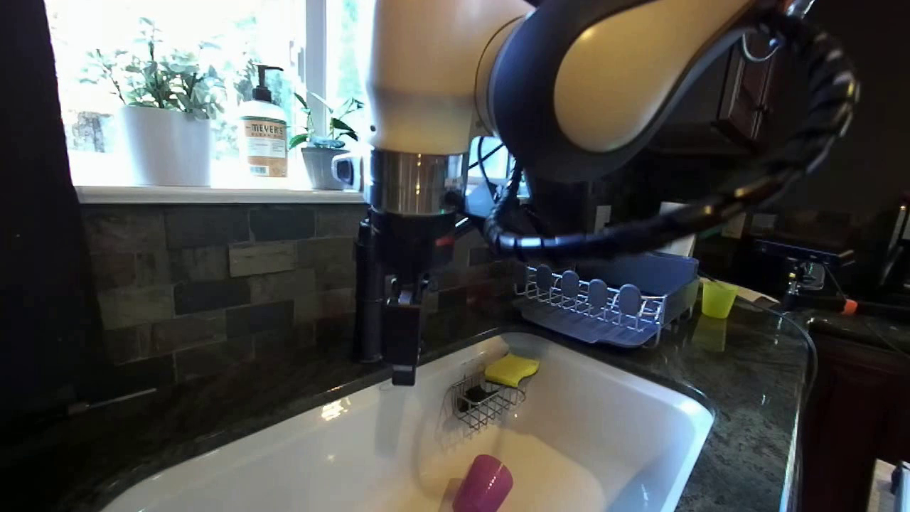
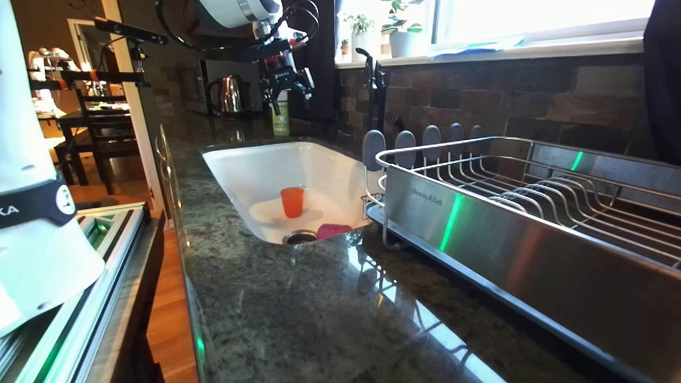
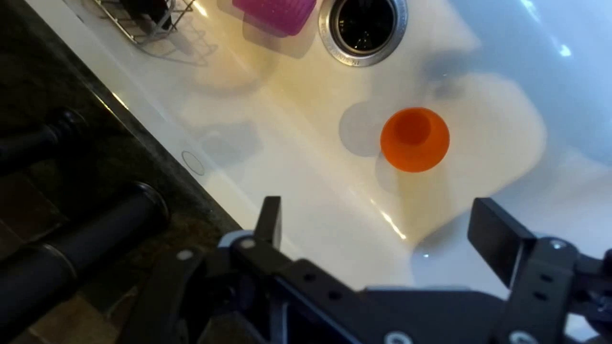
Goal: Put the cups into the sink
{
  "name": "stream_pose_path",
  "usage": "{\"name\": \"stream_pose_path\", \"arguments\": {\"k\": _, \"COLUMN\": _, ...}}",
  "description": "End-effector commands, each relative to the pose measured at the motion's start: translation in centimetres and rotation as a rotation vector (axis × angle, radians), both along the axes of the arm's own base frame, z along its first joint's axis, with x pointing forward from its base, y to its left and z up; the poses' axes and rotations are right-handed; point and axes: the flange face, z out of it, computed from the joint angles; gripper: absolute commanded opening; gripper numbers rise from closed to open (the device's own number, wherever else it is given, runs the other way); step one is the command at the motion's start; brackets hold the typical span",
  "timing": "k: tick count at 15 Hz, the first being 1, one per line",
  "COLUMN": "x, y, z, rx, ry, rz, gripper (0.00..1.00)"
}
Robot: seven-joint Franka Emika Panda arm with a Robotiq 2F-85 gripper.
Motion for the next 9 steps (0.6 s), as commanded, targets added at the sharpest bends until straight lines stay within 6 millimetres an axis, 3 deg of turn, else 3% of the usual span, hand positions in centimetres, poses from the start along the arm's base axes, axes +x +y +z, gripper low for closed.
{"name": "stream_pose_path", "arguments": {"k": 1, "x": -1.5, "y": -1.9, "z": 3.5, "rx": 0.076, "ry": 0.02, "rz": -0.18, "gripper": 1.0}}
{"name": "stream_pose_path", "arguments": {"k": 6, "x": -1.8, "y": -3.7, "z": 8.5, "rx": 0.213, "ry": -0.011, "rz": -0.306, "gripper": 1.0}}
{"name": "stream_pose_path", "arguments": {"k": 7, "x": -0.6, "y": -2.5, "z": 7.3, "rx": 0.174, "ry": 0.001, "rz": -0.26, "gripper": 1.0}}
{"name": "stream_pose_path", "arguments": {"k": 9, "x": -0.8, "y": -3.2, "z": 8.8, "rx": 0.196, "ry": -0.016, "rz": -0.28, "gripper": 1.0}}
